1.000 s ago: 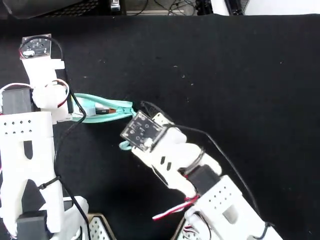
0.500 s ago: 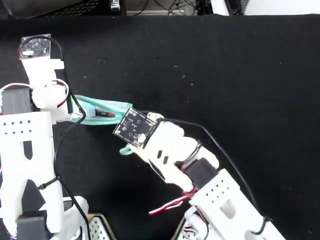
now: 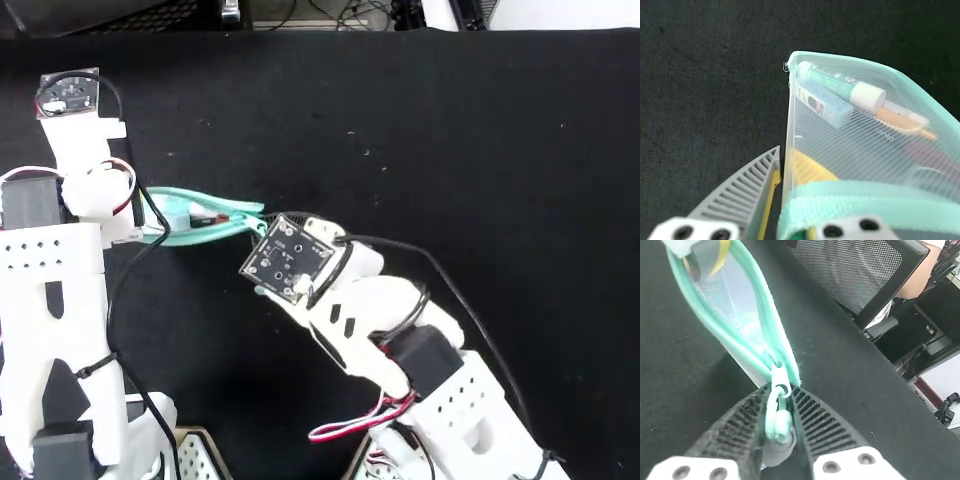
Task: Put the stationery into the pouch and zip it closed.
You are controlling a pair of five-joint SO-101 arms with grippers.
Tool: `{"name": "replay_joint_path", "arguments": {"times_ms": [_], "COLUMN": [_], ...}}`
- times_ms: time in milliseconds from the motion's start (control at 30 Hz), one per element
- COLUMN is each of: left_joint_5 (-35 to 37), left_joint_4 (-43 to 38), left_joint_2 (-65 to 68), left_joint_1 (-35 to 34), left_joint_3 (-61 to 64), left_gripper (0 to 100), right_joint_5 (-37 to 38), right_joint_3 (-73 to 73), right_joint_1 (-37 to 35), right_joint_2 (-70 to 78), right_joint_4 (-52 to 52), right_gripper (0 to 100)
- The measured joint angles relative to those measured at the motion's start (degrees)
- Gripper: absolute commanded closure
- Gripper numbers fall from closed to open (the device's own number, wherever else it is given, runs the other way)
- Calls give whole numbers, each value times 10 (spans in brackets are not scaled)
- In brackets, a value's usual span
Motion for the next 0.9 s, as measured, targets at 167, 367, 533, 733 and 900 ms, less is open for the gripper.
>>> {"name": "replay_joint_path", "arguments": {"times_ms": [167, 367, 533, 733, 900], "left_joint_5": [2, 1, 3, 2, 2], "left_joint_4": [2, 27, 50, 69, 71], "left_joint_2": [4, 11, 11, 10, -27], "left_joint_1": [0, -1, -1, -1, -18], "left_joint_3": [-26, -105, -184, -253, -285], "left_gripper": [970, 959, 798, 755, 754], "right_joint_5": [0, 0, 0, 0, 0], "right_joint_3": [-37, -112, -143, -146, -146], "right_joint_1": [1, -2, -2, -1, -2], "right_joint_2": [35, 46, 46, 45, 45], "right_joint_4": [1, 43, 70, 71, 71], "right_gripper": [986, 986, 986, 986, 986]}}
